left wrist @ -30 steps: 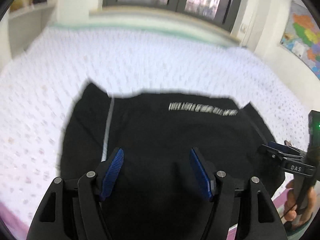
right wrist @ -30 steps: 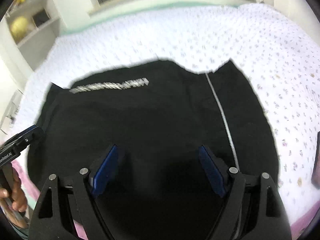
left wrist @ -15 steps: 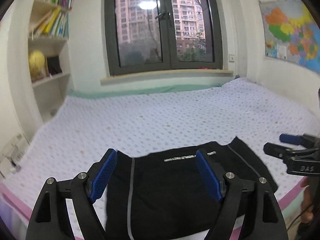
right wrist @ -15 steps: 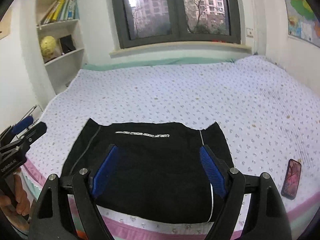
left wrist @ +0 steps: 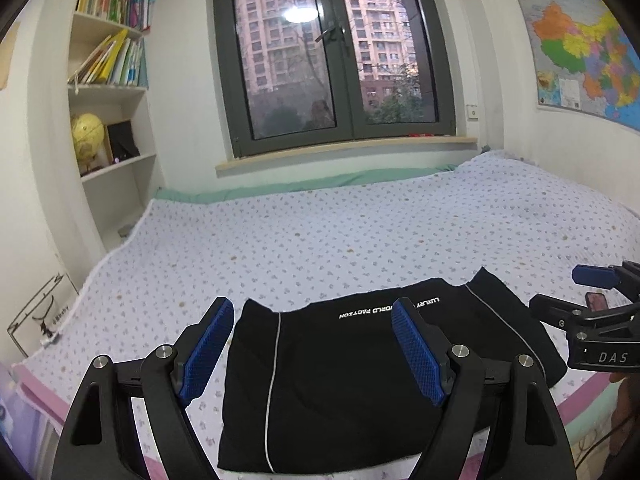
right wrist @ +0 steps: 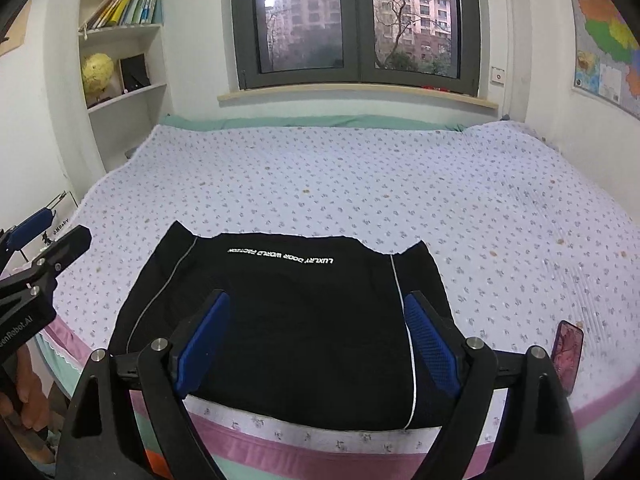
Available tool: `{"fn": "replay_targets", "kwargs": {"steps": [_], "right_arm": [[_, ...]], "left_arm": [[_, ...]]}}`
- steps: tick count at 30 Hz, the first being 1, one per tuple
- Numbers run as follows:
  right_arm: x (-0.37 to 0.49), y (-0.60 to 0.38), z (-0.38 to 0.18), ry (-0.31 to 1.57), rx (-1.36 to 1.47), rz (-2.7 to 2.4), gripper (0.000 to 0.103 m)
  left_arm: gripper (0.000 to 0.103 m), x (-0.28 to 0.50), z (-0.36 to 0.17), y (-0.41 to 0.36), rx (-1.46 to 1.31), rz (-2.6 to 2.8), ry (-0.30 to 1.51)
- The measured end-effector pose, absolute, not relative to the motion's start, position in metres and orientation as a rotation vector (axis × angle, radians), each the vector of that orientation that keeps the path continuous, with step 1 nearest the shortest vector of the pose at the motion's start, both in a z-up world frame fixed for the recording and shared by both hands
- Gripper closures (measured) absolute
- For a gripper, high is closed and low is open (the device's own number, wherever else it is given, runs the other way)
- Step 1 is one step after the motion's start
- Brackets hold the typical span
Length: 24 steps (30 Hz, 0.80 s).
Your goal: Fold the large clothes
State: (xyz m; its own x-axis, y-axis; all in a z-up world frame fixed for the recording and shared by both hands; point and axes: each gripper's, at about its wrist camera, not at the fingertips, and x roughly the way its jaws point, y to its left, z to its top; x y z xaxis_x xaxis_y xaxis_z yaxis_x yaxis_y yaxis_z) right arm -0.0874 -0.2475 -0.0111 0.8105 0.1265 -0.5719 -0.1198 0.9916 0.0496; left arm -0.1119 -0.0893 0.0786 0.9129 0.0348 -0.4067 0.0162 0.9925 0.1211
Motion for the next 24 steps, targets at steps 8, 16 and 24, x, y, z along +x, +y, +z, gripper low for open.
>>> {"fn": "replay_targets", "kwargs": {"steps": [8,16,24], "right_arm": [[-0.082,-0.246,-0.020,0.640,0.017,0.135,0.013],[-0.079,-0.241,-0.025,0.651,0.007,0.147,0.013],[-0.075,-0.243,-0.030,0.663,0.007,0.145,0.013]], "left_arm": [[0.021,-0.105,0.069,-0.079,0.084,0.023,0.457],[0.021,-0.103,0.065,-0.076,0.075,0.017,0.474],[0.021,-0.098,0.058,-0.071,0.078,0.004,0.500]]}}
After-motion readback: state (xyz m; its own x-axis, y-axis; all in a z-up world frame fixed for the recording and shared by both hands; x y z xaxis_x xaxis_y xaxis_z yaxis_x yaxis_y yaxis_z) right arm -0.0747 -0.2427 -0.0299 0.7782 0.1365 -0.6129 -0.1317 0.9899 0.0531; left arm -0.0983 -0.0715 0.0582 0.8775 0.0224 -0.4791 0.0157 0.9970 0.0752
